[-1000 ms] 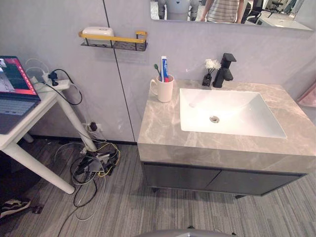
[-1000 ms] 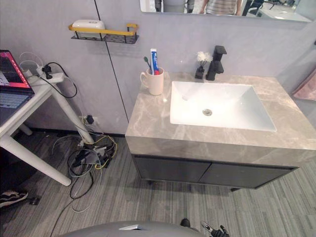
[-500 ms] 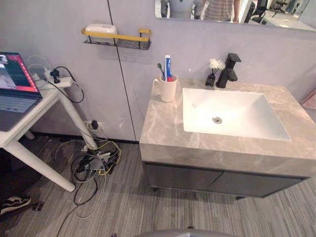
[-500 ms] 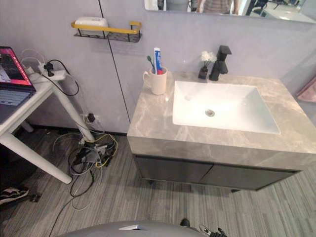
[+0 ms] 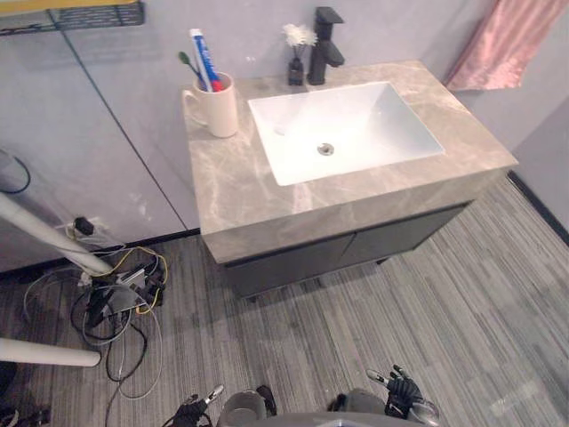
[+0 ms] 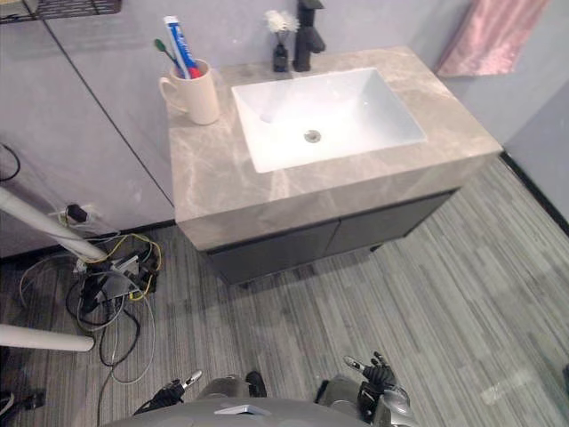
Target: Organize washtable
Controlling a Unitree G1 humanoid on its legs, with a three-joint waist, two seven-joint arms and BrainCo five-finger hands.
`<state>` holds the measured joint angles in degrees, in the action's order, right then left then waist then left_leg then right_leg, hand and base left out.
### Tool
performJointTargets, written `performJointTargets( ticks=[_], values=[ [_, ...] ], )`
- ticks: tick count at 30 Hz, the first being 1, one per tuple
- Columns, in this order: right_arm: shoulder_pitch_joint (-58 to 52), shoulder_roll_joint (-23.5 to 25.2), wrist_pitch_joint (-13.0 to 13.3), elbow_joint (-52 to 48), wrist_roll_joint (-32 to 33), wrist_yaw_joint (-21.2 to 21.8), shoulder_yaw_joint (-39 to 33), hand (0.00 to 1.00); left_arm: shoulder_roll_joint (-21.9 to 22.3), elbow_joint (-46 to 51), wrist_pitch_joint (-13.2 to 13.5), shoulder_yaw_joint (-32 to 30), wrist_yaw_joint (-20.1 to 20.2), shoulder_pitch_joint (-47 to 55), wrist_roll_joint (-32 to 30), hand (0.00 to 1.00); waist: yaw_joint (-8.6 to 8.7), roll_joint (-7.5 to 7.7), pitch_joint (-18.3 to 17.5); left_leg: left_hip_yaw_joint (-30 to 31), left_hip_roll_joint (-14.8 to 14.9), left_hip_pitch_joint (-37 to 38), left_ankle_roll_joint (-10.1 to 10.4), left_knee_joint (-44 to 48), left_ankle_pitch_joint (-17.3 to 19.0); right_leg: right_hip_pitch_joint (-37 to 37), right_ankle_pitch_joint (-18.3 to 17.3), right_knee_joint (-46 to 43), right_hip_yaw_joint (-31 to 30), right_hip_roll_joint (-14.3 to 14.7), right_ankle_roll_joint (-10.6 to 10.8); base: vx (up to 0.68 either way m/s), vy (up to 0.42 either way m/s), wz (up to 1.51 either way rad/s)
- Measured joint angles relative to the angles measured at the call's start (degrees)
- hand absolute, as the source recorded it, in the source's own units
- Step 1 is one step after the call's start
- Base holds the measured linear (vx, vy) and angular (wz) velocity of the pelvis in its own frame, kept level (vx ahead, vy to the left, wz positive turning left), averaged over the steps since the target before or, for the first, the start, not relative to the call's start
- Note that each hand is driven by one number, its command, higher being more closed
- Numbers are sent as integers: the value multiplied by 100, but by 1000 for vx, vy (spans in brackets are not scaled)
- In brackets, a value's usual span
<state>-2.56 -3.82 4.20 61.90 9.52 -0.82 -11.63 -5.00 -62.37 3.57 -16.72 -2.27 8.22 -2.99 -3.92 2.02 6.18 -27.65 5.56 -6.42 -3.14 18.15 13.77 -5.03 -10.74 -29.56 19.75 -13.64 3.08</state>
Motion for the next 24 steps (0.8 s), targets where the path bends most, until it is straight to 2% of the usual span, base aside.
performJointTargets(
  ticks=[1,4,5,7,10,12,14,15,16,17,19,20,21,22,23,24],
  values=[
    [87,7,1,118,0,33,49,0,-31,-2,2,75,-2,40,30,0,-8,33,-42,-8,-15,-147,77,103,-56,154,-92,544,-2,15,208,62,-158,-64],
    [147,-45,-3,183,-2,45,52,0,-53,-8,10,329,-27,15,34,0,2,-34,-80,183,-12,-343,215,29,-327,526,-36,1795,58,289,369,-73,-207,-35],
    [113,-87,-4,189,-1,21,52,0,-59,-54,-1,519,-49,-44,32,0,48,-153,-66,347,75,-349,275,13,-452,680,108,2018,162,437,329,-80,-167,15],
    [19,-96,0,257,1,-32,53,0,-92,-45,10,666,-63,-49,35,0,17,-145,-72,520,163,-277,416,-12,-631,793,153,2128,201,572,263,-103,-172,16],
    [67,-161,23,346,9,-45,34,0,-120,-61,5,808,-72,-63,34,0,24,-230,-42,623,465,-288,508,189,-718,922,279,2295,168,888,65,-130,-142,-12],
    [48,-196,38,365,10,-39,-83,0,-125,-55,8,766,-76,-65,30,0,19,-264,39,779,644,-291,510,585,-719,958,272,2244,-80,1001,3,-173,-172,-66],
    [-129,-276,60,372,44,6,-354,0,-8,-53,18,577,-63,118,35,0,-18,-327,69,1552,681,-273,575,1080,-762,813,182,1985,-841,1105,-132,-194,-276,-160],
    [-206,-351,50,349,52,13,-376,0,35,-56,30,516,-57,148,36,0,-37,-382,89,1827,682,-304,678,1325,-828,742,163,1923,-1154,1144,-184,-158,-128,-175],
    [-291,-407,44,337,49,7,-370,0,61,-60,32,445,-50,157,37,0,-40,-397,99,2089,628,-432,709,1528,-872,661,190,1883,-1466,1160,-236,-98,24,-167],
    [-430,-462,29,344,52,5,-372,0,94,-63,37,343,-43,172,39,0,-28,-413,96,2447,415,-479,758,1519,-637,519,224,1857,-1847,1169,-297,-56,78,-153],
    [-593,-479,-1,344,49,19,-372,0,157,-55,56,156,-47,225,54,0,-17,-430,107,3009,-37,-505,826,996,-319,332,310,1857,-2413,1203,-435,29,85,-127],
    [-611,-480,-6,344,49,21,-372,0,191,-51,57,69,-47,246,54,0,-16,-448,120,3261,-187,-510,861,740,-286,273,338,1863,-2640,1243,-478,22,153,-125],
    [-612,-481,-13,344,49,28,-372,0,254,-52,49,-16,-46,289,57,0,-15,-518,162,3829,-450,-506,913,185,-310,177,356,1880,-3043,1335,-505,-99,249,-151],
    [-592,-493,-5,334,55,60,-374,0,360,-39,49,-121,-42,313,59,0,-37,-655,192,4326,-524,-420,980,-361,-381,56,356,1891,-3424,1492,-504,-52,312,-186],
    [-600,-551,7,338,50,94,-353,0,448,-53,31,-206,-40,373,61,0,-69,-745,223,4323,-538,-321,953,-380,-644,87,361,1988,-3844,1642,-493,118,191,-198],
    [-594,-641,13,305,52,119,-329,0,602,-59,23,-350,-37,480,60,0,-146,-933,169,4079,-368,-372,792,-263,-513,-8,277,1475,-3894,1954,-445,223,115,-157]
  ],
)
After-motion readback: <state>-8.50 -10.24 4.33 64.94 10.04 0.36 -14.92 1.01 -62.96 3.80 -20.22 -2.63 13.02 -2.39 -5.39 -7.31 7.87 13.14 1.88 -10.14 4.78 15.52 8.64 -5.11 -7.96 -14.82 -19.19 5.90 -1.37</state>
